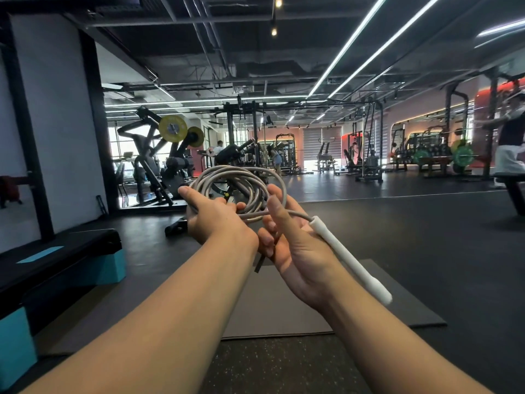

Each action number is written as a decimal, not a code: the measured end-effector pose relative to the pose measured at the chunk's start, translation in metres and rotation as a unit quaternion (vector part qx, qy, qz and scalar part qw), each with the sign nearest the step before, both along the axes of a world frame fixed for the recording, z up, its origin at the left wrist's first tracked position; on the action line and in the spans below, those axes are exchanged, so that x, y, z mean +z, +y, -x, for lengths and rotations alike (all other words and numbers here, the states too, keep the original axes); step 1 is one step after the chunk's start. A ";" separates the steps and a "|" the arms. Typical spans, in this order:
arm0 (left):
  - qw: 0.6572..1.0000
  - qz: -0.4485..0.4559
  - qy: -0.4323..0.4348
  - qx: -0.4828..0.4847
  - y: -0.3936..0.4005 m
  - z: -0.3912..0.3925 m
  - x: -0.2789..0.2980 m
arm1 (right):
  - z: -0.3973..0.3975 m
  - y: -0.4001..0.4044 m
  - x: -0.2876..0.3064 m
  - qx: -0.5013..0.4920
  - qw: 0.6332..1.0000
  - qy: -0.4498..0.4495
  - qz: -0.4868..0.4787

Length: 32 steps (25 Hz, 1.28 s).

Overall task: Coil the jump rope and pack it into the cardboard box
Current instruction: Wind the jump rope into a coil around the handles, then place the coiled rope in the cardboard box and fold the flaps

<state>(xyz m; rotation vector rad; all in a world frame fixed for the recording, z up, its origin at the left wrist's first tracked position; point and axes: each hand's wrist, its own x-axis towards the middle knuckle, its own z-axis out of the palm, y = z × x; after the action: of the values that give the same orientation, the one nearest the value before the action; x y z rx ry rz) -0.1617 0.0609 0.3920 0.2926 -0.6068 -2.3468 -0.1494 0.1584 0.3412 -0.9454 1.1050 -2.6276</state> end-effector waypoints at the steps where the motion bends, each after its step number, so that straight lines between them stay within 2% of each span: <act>1: 1.000 0.011 0.003 -0.016 -0.003 0.000 0.000 | 0.001 -0.002 0.002 -0.013 1.000 -0.014 -0.011; 4: 0.991 0.107 0.047 -0.063 -0.012 -0.008 -0.003 | 0.007 0.000 0.005 -0.045 0.994 -0.064 -0.082; 6: 0.969 0.205 0.062 -0.121 -0.021 -0.015 -0.005 | 0.011 0.007 0.009 -0.052 0.982 -0.085 -0.159; 9: 0.905 0.372 0.014 -0.206 -0.038 -0.023 -0.008 | 0.017 0.023 0.017 -0.075 0.964 -0.048 -0.252; 12: 0.837 0.474 -0.039 -0.269 -0.051 -0.023 -0.011 | 0.019 0.034 0.021 -0.100 0.936 0.006 -0.339; 15: 0.775 0.559 -0.052 -0.290 -0.058 -0.027 -0.015 | 0.010 0.033 0.017 -0.123 0.894 0.053 -0.427; 18: 0.699 0.654 -0.074 -0.280 -0.061 -0.032 -0.020 | 0.004 0.030 0.009 -0.108 0.867 0.038 -0.486; 20: 0.689 0.665 -0.098 -0.270 -0.062 -0.034 -0.027 | 0.004 0.026 -0.001 -0.114 0.851 0.025 -0.511; 23: 0.698 0.673 -0.124 -0.211 -0.070 -0.038 -0.045 | 0.005 0.014 -0.020 -0.141 0.849 0.016 -0.508; 25: 0.700 0.689 -0.144 -0.122 -0.077 -0.042 -0.062 | 0.004 0.001 -0.033 -0.138 0.859 0.028 -0.493; 29: 0.668 0.725 -0.150 0.079 -0.096 -0.047 -0.092 | 0.004 -0.036 -0.047 -0.177 0.848 0.089 -0.492; 32: 0.678 0.702 -0.174 0.128 -0.131 -0.061 -0.102 | 0.003 -0.078 -0.049 -0.153 0.843 0.128 -0.500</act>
<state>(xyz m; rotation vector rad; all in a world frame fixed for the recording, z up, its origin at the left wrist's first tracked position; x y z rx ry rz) -0.1009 -0.0705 0.2895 0.0562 -2.1327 -0.9806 -0.1520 0.0806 0.2924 -0.8777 2.4677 -1.6063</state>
